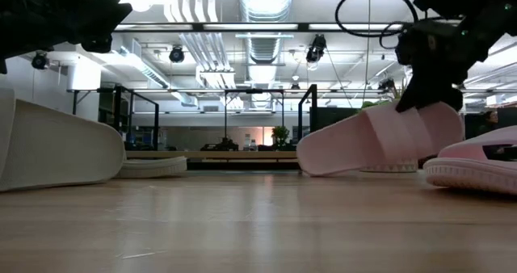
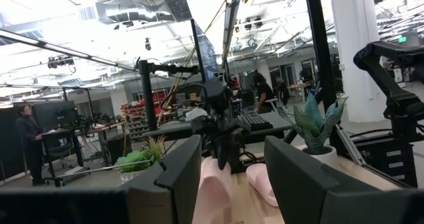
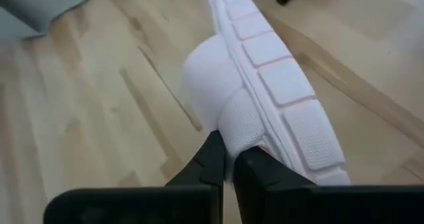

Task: Pick and place slides into the shelf
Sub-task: Put the top pink slide on the shelf

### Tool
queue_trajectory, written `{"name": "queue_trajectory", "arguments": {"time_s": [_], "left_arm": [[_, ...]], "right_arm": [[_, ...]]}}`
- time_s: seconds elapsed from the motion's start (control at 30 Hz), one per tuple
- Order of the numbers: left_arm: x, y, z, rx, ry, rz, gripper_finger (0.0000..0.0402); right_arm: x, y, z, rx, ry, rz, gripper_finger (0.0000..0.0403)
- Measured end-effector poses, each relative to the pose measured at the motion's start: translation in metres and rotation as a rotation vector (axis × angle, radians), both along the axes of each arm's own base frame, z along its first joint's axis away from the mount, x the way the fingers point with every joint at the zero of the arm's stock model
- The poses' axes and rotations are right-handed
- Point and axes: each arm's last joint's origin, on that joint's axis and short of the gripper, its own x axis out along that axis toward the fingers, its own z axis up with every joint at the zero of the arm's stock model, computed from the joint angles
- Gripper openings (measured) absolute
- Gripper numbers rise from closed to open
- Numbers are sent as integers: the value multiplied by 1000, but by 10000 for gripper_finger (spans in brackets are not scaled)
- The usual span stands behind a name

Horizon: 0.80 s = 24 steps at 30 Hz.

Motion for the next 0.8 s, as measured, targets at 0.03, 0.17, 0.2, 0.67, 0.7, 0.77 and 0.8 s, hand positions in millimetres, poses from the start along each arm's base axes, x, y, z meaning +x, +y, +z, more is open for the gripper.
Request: {"name": "queue_trajectory", "arguments": {"time_s": [0.03, 0.17, 0.2, 0.67, 0.7, 0.77, 0.8], "left_arm": [[0, 0, 0, 0, 0, 0, 151], [0, 0, 0, 0, 0, 0, 151], [0, 0, 0, 0, 0, 0, 151], [0, 0, 2, 0, -23, 0, 151], [0, 0, 2, -1, -23, 0, 151], [0, 0, 2, -15, -21, -4, 151], [0, 0, 1, -29, -18, -8, 151]], "right_arm": [[1, 1, 3, -1, -9, 7, 9], [6, 8, 18, -7, -69, 50, 9], [7, 10, 22, -13, -87, 63, 9], [17, 49, 64, -323, -326, 204, 9], [18, 52, 64, -351, -335, 211, 9], [22, 55, 63, -399, -337, 226, 9], [24, 57, 62, -419, -341, 233, 9]]}}
